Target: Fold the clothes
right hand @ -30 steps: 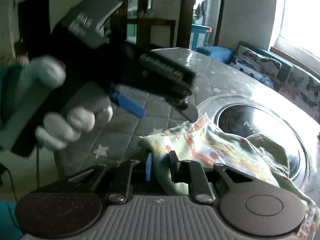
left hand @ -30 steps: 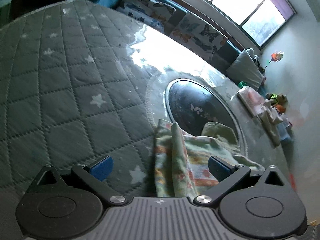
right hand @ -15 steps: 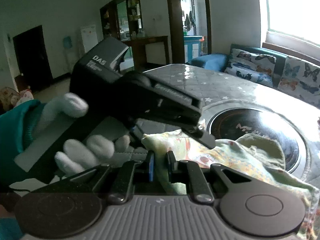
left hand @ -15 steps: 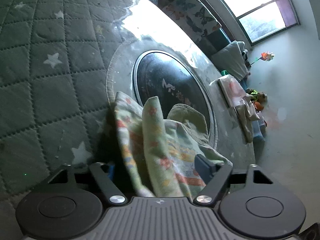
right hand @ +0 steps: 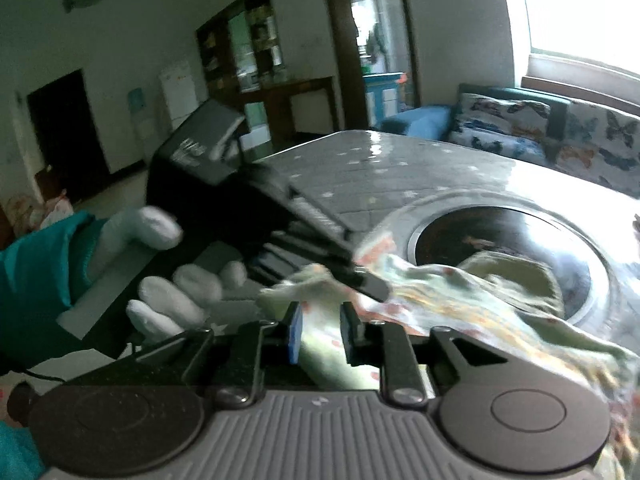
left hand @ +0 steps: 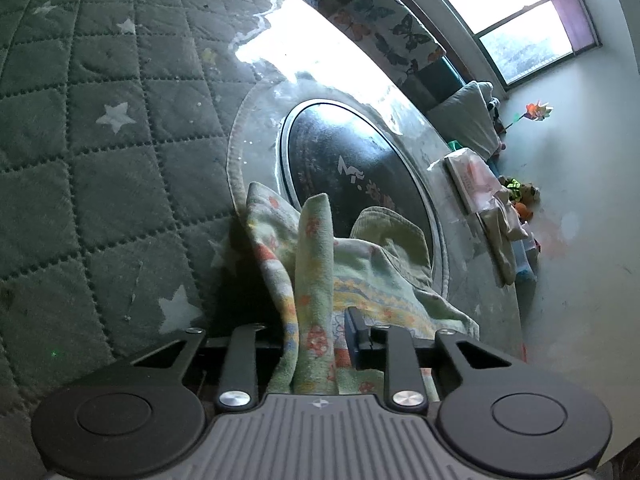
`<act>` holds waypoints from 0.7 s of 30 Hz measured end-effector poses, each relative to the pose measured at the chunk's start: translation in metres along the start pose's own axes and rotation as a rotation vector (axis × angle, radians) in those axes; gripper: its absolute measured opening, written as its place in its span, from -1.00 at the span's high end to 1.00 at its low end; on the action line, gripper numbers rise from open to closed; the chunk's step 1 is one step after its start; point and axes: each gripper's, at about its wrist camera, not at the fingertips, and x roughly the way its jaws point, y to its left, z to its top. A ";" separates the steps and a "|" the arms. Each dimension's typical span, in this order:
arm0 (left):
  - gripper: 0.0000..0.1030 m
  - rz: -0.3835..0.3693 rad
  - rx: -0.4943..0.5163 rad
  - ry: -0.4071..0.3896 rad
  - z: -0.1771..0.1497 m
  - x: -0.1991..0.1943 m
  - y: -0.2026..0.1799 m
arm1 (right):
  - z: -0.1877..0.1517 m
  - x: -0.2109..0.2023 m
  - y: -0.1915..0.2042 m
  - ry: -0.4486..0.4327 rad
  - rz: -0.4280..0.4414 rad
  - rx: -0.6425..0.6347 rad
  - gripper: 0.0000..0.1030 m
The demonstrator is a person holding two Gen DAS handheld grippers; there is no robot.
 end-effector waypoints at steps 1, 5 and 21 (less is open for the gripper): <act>0.47 0.000 0.004 -0.001 0.000 0.000 0.000 | 0.000 -0.005 -0.007 -0.006 -0.019 0.020 0.46; 0.47 -0.002 0.021 -0.004 -0.001 0.000 0.000 | -0.010 -0.023 -0.040 -0.016 -0.133 0.124 0.31; 0.44 0.023 0.111 -0.017 -0.006 0.003 -0.009 | -0.072 -0.055 -0.165 -0.029 -0.441 0.482 -0.02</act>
